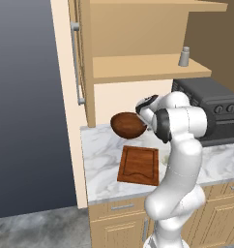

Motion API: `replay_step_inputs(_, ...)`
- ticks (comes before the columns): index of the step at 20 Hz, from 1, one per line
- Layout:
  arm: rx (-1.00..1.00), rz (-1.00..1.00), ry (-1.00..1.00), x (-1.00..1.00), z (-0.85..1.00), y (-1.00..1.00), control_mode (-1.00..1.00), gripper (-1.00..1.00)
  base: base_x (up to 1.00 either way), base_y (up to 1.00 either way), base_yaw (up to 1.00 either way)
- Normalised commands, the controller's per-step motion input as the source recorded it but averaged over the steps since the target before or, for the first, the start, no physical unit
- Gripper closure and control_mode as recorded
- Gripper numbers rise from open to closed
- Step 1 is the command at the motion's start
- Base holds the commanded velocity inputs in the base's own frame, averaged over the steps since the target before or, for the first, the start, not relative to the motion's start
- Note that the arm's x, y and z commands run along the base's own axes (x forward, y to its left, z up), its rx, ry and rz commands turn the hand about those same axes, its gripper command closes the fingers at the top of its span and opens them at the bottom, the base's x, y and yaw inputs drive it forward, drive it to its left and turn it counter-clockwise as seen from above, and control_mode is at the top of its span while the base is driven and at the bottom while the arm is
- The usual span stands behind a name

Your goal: Open the cabinet. Place the bowl and condiment on the counter. Then place the lime and garlic on the cutting board.

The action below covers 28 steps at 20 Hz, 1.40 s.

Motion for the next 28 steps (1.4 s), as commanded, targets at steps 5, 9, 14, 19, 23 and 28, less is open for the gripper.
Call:
replay_step_inputs(5, -0.01, 0.0, 0.0, -0.46, 0.86, 0.08, -1.0, -1.0, 0.0, 0.0, 0.0)
replay_step_inputs(9, -0.07, 0.0, 0.0, -0.49, 1.0, 0.21, -1.0, -1.0, 0.0, 0.0, 0.0)
replay_step_inputs(14, -0.02, 0.0, 0.05, -0.82, 0.84, 0.18, -1.0, -1.0, 0.0, 0.0, 0.0)
replay_step_inputs(19, -0.03, -0.01, 0.01, -1.0, 0.51, 0.03, -1.0, -1.0, 0.0, 0.0, 0.0)
replay_step_inputs(23, -0.06, 0.0, -0.01, -1.0, 0.46, 0.0, -1.0, -1.0, 0.0, 0.0, 0.0)
replay_step_inputs(28, -0.1, 0.0, -0.09, -1.0, 0.54, -0.04, -1.0, -1.0, 0.0, 0.0, 0.0)
